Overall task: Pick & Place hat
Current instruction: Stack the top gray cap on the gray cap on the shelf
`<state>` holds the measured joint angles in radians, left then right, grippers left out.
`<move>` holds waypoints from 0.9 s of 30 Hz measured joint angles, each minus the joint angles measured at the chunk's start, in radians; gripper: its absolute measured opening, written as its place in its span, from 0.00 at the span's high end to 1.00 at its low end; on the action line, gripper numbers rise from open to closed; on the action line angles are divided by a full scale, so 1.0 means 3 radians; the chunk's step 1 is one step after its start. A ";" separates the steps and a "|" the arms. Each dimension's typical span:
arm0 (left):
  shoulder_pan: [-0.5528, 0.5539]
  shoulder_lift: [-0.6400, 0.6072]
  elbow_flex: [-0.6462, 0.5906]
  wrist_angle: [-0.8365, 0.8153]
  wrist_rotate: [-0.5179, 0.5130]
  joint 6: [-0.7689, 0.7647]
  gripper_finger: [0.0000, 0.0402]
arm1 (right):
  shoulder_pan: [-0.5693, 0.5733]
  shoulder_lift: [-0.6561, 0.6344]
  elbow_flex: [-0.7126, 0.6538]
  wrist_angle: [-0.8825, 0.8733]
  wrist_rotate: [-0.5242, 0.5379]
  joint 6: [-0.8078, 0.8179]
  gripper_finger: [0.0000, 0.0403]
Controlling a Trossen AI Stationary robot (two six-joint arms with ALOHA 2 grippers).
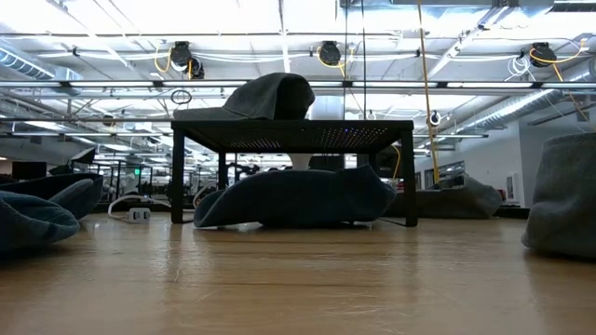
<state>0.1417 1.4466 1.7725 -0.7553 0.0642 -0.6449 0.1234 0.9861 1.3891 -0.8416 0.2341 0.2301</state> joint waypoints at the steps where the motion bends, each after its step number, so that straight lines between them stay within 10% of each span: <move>1: 0.0000 -0.0031 0.0000 0.0003 0.0060 0.0031 0.23 | 0.0001 0.0030 0.0000 -0.0042 -0.0002 0.0059 0.40; 27: -0.0198 -0.1140 -0.0508 0.0179 0.0067 0.1610 0.27 | 0.0001 0.0542 0.0000 -0.0531 -0.0528 0.0566 0.36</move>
<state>0.0822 1.1046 1.6202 -0.7017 0.0843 -0.1617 0.1238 1.1488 1.3891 -1.0008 0.0757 0.3998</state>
